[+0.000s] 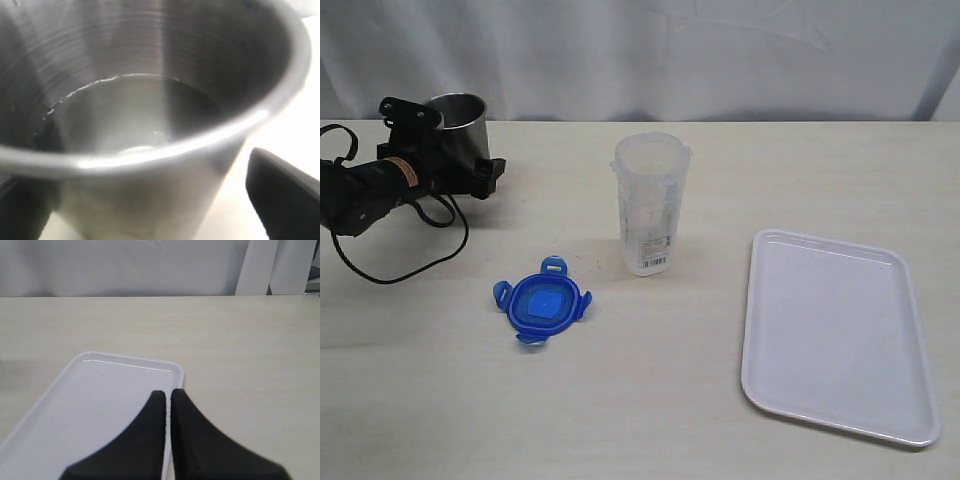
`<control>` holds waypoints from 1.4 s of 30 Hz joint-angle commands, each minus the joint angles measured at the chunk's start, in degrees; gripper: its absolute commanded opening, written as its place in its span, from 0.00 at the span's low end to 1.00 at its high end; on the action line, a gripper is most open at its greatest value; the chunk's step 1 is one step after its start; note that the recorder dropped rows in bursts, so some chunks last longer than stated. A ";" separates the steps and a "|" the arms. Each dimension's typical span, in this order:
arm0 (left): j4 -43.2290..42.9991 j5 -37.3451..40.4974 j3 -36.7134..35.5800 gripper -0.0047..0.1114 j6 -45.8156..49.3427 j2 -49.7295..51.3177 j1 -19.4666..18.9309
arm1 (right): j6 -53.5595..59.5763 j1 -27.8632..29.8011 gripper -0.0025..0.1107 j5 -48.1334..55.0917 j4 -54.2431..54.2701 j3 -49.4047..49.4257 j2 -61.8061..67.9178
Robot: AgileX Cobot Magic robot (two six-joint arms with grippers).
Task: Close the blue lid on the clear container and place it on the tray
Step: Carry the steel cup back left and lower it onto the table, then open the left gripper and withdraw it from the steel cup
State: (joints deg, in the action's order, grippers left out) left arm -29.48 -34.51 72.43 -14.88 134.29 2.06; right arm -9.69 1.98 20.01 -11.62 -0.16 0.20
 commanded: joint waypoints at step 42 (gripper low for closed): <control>-6.64 -10.03 -24.13 0.88 -10.01 -21.35 -6.27 | -0.19 -0.14 0.06 0.03 0.16 0.16 -0.20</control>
State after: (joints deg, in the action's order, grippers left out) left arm -34.25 -43.80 49.24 -22.45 115.51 -4.00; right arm -9.69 1.98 20.01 -11.62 -0.16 0.20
